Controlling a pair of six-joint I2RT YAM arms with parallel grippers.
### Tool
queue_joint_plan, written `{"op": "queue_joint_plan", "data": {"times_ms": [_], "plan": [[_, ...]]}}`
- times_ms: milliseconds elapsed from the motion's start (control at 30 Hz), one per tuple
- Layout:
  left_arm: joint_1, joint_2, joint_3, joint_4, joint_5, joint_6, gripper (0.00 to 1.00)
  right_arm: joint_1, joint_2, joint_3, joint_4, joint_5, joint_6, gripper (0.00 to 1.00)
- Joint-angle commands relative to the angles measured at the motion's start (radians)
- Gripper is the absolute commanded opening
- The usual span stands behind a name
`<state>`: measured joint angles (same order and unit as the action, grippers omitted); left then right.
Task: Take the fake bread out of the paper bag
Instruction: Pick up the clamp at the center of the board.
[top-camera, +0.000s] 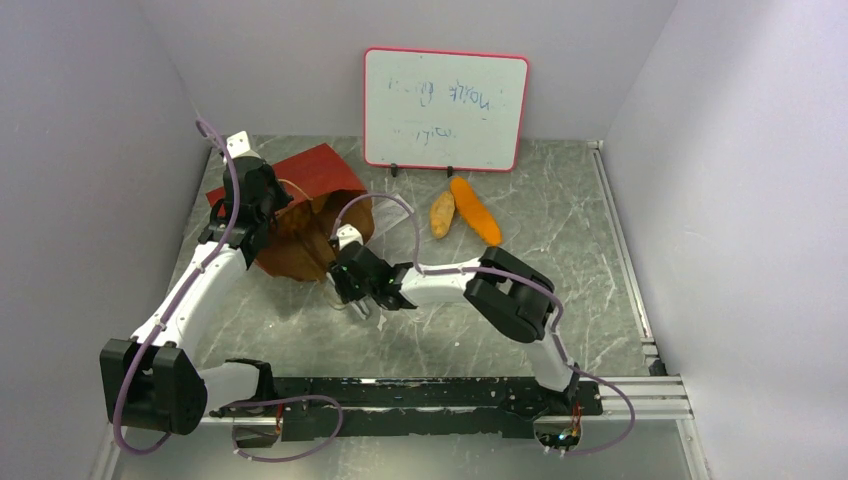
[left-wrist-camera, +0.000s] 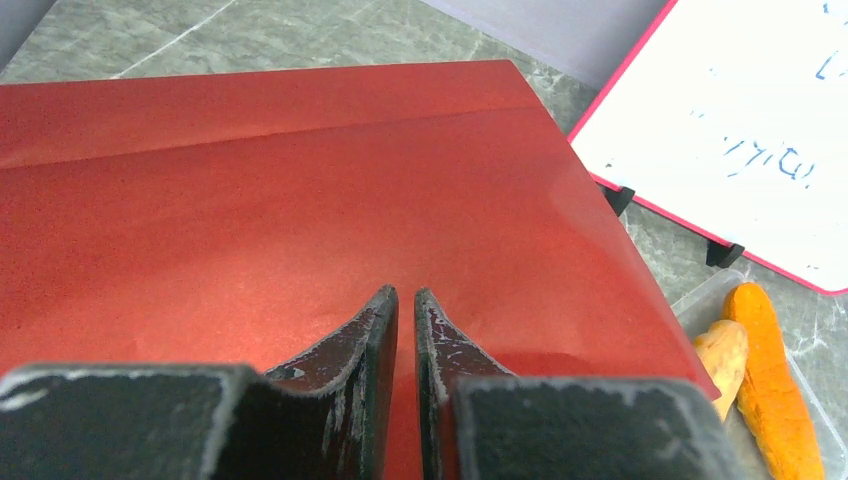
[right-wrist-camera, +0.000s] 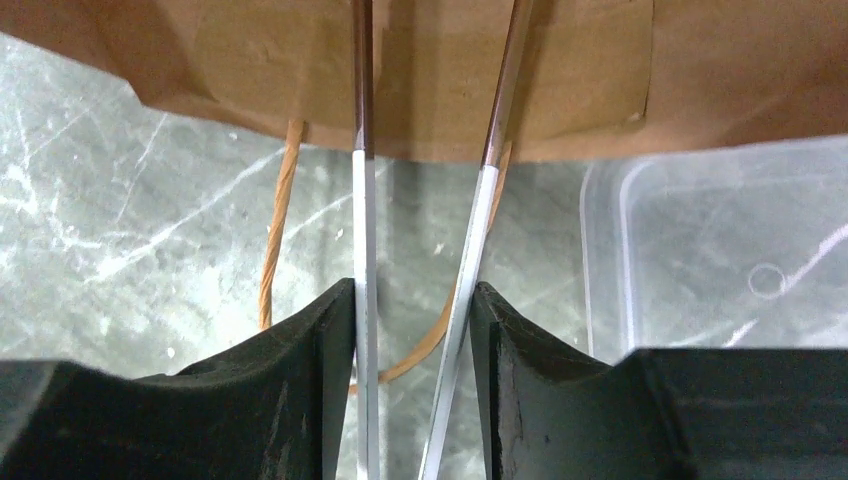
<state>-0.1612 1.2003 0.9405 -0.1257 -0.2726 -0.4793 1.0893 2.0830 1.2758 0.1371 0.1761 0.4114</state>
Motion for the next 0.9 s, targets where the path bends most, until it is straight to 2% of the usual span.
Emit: {"op": "queue_joint_plan", "data": {"times_ms": [0,233,533,867], "plan": [[-0.008,-0.013,-0.002,0.013,0.012,-0.005,0.07,-0.002,-0.111,-0.041,0.011,0.009,0.027,0.42],[-0.008,-0.021,0.006,0.006,0.008,0.004,0.07,-0.012,-0.185,-0.070,0.028,-0.033,0.081,0.42],[-0.008,-0.034,0.004,0.003,0.006,0.008,0.07,-0.064,-0.201,-0.085,0.125,-0.151,0.170,0.41],[-0.008,-0.035,0.007,0.003,0.004,0.014,0.07,-0.076,-0.228,-0.081,0.167,-0.181,0.204,0.40]]}}
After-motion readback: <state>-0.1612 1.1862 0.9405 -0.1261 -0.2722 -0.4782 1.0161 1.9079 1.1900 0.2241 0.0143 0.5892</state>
